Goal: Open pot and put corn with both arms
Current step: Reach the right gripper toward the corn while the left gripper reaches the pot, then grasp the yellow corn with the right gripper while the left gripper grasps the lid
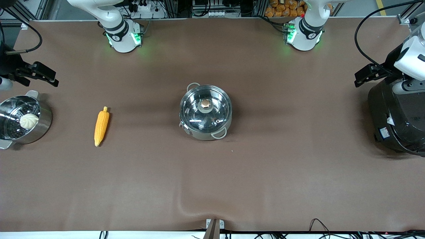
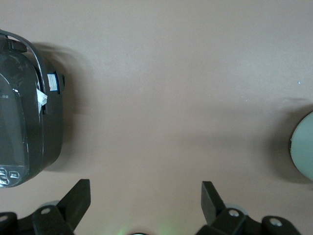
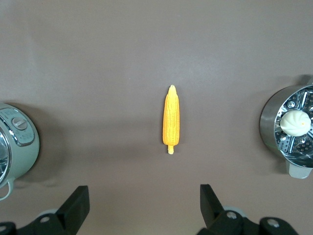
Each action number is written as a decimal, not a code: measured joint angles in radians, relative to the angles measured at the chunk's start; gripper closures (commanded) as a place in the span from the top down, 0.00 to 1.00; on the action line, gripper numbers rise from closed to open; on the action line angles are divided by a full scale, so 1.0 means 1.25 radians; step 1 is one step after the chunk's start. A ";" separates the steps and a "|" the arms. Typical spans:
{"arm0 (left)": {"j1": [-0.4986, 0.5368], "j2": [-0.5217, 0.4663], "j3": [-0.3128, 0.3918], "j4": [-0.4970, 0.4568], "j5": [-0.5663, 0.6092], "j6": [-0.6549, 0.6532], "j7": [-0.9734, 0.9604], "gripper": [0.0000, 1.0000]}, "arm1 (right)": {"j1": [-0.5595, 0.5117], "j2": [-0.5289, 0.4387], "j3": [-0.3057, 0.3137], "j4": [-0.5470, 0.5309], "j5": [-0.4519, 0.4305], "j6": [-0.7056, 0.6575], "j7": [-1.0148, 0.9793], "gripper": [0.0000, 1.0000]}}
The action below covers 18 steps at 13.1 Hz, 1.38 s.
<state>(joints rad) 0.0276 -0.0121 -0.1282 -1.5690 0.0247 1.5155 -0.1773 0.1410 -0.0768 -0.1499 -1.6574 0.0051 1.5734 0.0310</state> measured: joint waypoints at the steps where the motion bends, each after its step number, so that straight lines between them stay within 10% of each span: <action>1: 0.000 -0.001 0.000 0.001 0.000 -0.001 0.000 1.00 | 0.000 0.000 0.000 0.000 0.000 0.000 0.000 1.00; 8: 0.002 0.004 0.003 0.012 0.000 -0.007 0.000 1.00 | 0.000 0.002 0.000 -0.016 -0.004 0.006 0.000 1.00; 18: -0.097 0.072 -0.054 0.021 -0.015 0.006 -0.112 1.00 | -0.046 0.150 -0.001 -0.322 -0.016 0.480 -0.018 1.00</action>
<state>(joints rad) -0.0931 0.0777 -0.1957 -1.5428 0.0059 1.5232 -0.3175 0.0831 0.1101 -0.1511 -2.0596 -0.0147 2.1729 0.0088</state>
